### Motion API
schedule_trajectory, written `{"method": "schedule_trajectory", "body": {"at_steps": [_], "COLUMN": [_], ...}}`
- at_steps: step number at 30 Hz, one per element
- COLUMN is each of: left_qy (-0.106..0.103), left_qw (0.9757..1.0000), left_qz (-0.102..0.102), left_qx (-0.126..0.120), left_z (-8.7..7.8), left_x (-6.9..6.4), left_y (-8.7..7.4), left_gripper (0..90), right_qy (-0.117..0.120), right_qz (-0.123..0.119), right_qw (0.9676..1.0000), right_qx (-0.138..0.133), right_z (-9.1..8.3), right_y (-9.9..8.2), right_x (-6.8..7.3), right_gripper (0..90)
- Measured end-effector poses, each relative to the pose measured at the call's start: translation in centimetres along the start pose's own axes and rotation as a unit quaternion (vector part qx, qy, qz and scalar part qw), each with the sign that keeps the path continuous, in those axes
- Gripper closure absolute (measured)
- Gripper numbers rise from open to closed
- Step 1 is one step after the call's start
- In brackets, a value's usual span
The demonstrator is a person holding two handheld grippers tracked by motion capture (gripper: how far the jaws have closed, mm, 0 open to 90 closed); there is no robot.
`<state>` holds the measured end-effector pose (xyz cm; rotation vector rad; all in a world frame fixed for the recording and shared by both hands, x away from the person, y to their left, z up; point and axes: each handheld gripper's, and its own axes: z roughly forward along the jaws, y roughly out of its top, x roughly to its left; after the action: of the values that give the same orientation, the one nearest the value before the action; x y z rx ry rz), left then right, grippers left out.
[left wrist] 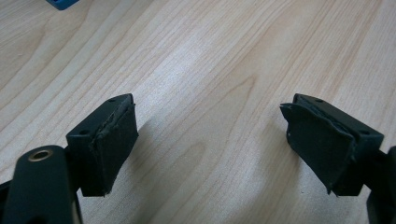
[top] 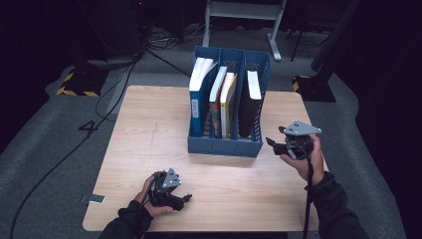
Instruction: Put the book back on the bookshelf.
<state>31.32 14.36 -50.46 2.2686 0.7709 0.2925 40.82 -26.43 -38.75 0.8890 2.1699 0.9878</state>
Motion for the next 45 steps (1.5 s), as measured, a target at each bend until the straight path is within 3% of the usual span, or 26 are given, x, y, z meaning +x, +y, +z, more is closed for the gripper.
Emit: {"method": "schedule_trajectory", "body": {"at_steps": [6,12,24,45], "left_qy": [0.0,0.001,0.002,0.002], "left_qw": [1.0,1.0,1.0,1.0], "left_qz": [0.0,0.0,0.0,0.0], "left_qx": [0.0,0.0,0.0,0.0], "left_z": [0.0,0.0,0.0,0.0], "left_x": [0.0,0.0,0.0,0.0], "left_y": [0.0,0.0,0.0,0.0], "left_gripper": [16.9,16.8,16.9,16.9], "right_qy": [0.005,-0.002,0.005,0.018], "right_qz": [-0.022,-0.034,-0.055,-0.068], "right_qw": [0.9997,0.9993,0.9982,0.9963], "right_qx": [0.011,0.015,0.023,0.048], "right_z": [-0.7,-1.4,-2.7,-3.0], "right_y": [-0.9,-1.9,-4.0,-8.0], "right_x": [0.5,0.7,1.4,2.6], "right_gripper": [34.8,33.7,31.9,30.6]}}
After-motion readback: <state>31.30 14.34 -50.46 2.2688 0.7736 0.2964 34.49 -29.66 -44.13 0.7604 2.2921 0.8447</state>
